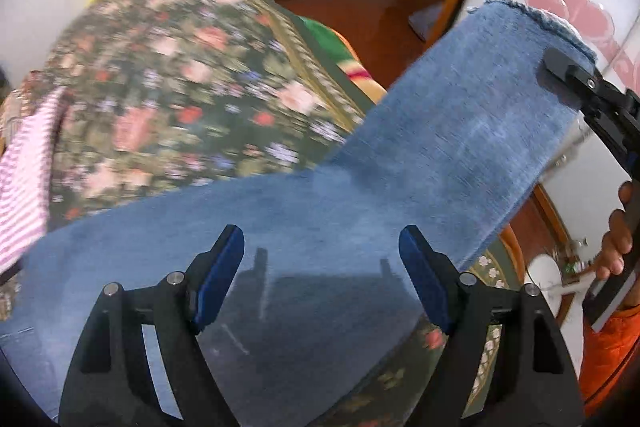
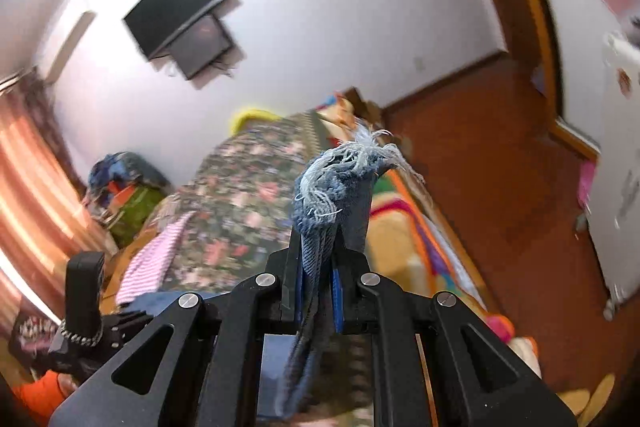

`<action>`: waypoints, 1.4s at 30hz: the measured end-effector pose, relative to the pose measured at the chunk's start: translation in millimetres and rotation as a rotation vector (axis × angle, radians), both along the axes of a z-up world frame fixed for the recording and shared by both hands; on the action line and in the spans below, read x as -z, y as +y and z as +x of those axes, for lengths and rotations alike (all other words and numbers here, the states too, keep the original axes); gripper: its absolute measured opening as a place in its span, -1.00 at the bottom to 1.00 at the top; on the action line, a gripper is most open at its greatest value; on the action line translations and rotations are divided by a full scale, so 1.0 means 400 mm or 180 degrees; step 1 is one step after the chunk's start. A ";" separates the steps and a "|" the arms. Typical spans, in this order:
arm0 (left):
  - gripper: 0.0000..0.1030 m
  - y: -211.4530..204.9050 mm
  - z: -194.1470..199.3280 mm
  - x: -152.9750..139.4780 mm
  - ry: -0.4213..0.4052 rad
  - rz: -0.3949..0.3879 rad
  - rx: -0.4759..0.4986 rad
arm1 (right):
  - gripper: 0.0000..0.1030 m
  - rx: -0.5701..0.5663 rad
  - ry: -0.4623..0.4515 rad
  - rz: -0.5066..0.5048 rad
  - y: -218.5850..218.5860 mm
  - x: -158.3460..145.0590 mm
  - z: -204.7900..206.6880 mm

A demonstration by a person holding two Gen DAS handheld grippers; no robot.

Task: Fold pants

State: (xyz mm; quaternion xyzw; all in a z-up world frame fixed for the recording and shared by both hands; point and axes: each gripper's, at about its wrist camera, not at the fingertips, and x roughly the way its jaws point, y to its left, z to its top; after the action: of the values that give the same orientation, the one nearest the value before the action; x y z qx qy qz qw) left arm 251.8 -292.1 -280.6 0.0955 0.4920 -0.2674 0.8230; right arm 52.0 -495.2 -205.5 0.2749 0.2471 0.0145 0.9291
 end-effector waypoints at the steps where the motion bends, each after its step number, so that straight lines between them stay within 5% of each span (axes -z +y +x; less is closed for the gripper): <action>1: 0.56 0.025 -0.004 -0.014 -0.0050 -0.0016 -0.0038 | -0.81 -0.0066 -0.0033 -0.0021 0.019 -0.011 0.007; 15: 0.56 0.353 -0.024 -0.135 -0.0443 -0.0242 -0.0557 | -0.81 -0.0911 -0.0211 -0.0066 0.302 -0.048 0.123; 25: 0.56 0.526 -0.054 -0.179 -0.0590 -0.0382 -0.0915 | -0.81 -0.1641 0.0202 -0.0191 0.523 0.051 0.191; 34: 0.57 0.552 -0.043 -0.133 -0.0454 -0.0369 -0.0987 | -0.79 -0.2011 0.0648 -0.0283 0.633 0.169 0.195; 38: 0.56 0.529 -0.019 -0.090 -0.0312 -0.0353 -0.0981 | -0.69 -0.2005 0.0830 -0.0194 0.642 0.190 0.205; 42: 0.56 0.491 0.003 -0.048 -0.0223 -0.0266 -0.0901 | -0.13 -0.2020 0.0839 -0.0265 0.649 0.159 0.179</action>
State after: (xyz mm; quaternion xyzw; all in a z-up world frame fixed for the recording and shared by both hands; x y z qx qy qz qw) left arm 253.0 -95.7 -261.2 0.0002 0.4600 -0.1654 0.8724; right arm 123.4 -235.6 -269.0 0.1458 0.4385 0.2570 0.8488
